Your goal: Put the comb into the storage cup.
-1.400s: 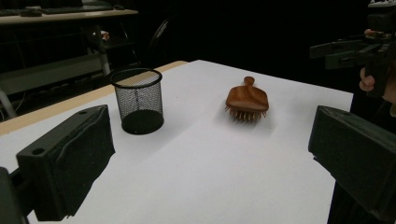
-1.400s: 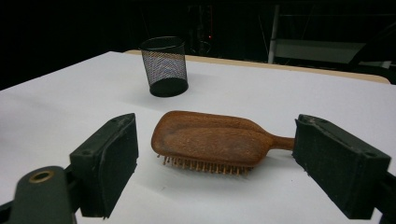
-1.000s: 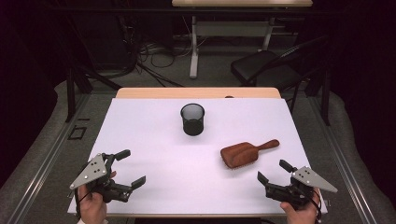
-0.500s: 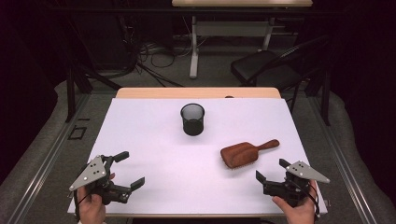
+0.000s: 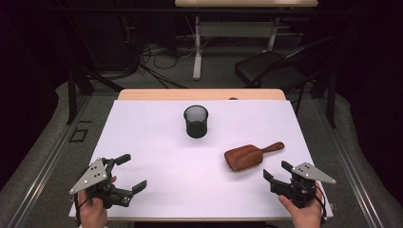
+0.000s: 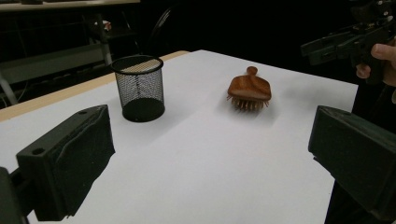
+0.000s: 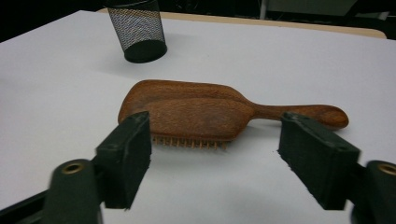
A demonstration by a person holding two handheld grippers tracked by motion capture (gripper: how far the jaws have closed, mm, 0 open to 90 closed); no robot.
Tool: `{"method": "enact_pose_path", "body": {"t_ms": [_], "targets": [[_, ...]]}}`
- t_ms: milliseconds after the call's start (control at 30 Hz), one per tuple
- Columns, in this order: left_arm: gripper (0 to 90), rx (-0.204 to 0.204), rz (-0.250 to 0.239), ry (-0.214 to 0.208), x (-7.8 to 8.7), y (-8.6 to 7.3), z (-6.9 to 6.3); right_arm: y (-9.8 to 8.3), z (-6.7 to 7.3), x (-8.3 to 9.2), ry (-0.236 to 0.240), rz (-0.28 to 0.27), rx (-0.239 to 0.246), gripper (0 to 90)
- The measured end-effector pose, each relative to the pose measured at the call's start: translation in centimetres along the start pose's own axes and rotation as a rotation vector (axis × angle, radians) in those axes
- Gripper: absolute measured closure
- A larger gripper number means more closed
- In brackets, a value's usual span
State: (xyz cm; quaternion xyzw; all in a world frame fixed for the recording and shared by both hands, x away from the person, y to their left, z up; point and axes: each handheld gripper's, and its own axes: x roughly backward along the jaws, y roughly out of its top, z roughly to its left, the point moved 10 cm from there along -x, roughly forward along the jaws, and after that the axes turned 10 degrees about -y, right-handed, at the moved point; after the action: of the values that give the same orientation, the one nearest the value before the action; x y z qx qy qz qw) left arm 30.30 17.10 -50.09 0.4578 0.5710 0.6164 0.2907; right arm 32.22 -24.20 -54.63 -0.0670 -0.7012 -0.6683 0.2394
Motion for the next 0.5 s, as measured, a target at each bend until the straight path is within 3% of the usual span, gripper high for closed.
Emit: {"method": "enact_pose_path", "body": {"t_ms": [100, 300, 500], "targets": [[0.3, 0.0, 0.0, -0.003, 0.0, 0.0, -0.03, 0.12, 0.16, 0.19, 0.006, -0.004, 0.008, 37.6], [0.3, -0.003, 0.006, -0.001, -0.06, -0.04, -0.06, 0.01, 0.6, 0.19, 0.013, 0.011, -0.026, 47.0], [0.3, 0.002, 0.0, 0.002, 0.07, 0.02, -0.03, -0.17, 0.39, -0.48, -0.014, 0.083, -0.034, 51.1]]}}
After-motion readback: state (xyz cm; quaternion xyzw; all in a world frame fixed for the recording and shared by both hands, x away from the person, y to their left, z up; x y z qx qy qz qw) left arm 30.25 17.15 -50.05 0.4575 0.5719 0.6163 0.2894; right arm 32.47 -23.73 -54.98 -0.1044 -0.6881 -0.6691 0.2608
